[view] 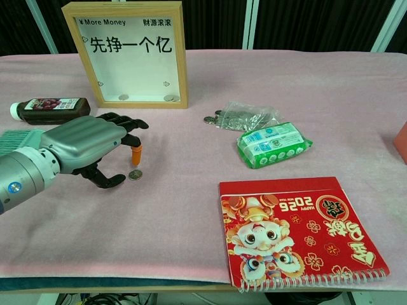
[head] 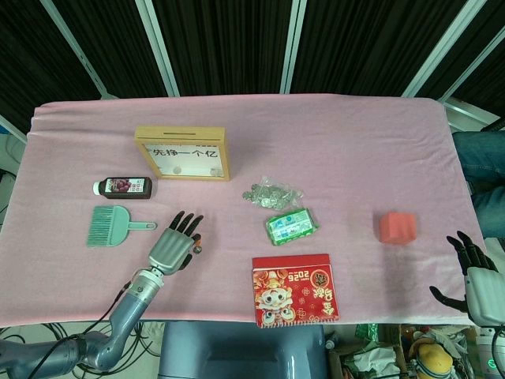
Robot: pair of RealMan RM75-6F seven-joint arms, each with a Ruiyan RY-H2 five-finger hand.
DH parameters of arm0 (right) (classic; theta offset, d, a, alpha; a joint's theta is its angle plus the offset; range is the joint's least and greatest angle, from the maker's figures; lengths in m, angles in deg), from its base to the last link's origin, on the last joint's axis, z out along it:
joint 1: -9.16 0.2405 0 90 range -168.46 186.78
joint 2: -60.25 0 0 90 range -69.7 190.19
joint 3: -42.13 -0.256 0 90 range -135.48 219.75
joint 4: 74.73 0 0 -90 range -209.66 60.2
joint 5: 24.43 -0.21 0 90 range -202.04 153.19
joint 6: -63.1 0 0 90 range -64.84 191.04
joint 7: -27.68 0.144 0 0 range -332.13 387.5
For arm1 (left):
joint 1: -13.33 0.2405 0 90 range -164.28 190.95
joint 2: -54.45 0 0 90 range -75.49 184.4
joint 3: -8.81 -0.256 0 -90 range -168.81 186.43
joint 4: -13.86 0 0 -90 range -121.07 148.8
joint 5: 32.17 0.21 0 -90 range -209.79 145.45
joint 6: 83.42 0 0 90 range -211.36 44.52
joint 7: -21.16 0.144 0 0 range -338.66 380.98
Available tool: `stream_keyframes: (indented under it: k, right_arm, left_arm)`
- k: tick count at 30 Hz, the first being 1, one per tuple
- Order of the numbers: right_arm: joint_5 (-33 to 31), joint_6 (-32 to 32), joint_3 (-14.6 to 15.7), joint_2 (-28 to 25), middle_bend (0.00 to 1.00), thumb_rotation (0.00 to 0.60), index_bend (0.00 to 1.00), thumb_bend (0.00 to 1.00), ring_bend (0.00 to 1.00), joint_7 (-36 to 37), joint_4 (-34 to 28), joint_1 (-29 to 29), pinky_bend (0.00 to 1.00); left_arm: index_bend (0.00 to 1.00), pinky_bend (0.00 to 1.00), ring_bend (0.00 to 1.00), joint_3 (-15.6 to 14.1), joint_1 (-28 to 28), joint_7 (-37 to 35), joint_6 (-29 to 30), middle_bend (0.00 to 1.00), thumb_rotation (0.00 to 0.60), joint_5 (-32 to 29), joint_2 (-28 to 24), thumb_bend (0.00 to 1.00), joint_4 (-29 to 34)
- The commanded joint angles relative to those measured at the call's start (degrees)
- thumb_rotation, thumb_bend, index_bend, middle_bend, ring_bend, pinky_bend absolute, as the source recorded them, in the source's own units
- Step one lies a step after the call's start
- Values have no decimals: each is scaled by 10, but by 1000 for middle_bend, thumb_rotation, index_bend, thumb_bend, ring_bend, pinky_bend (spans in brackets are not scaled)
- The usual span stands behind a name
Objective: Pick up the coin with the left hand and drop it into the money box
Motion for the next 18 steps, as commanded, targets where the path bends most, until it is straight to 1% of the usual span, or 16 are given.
stream_keyframes:
  k: [1,18]
  right_arm:
    - [1,0,0,0,24,600,137,77,105,0,-1,0,201]
    - [3,1,2,-1,24,600,137,78,105,0,0,-1,201]
  left_arm:
    - [425,9,0,1,-1,0,2,51,600,1,-1,360,3]
    - [413,9,0,-2,1,4,5,51,600,0,-2,360,4]
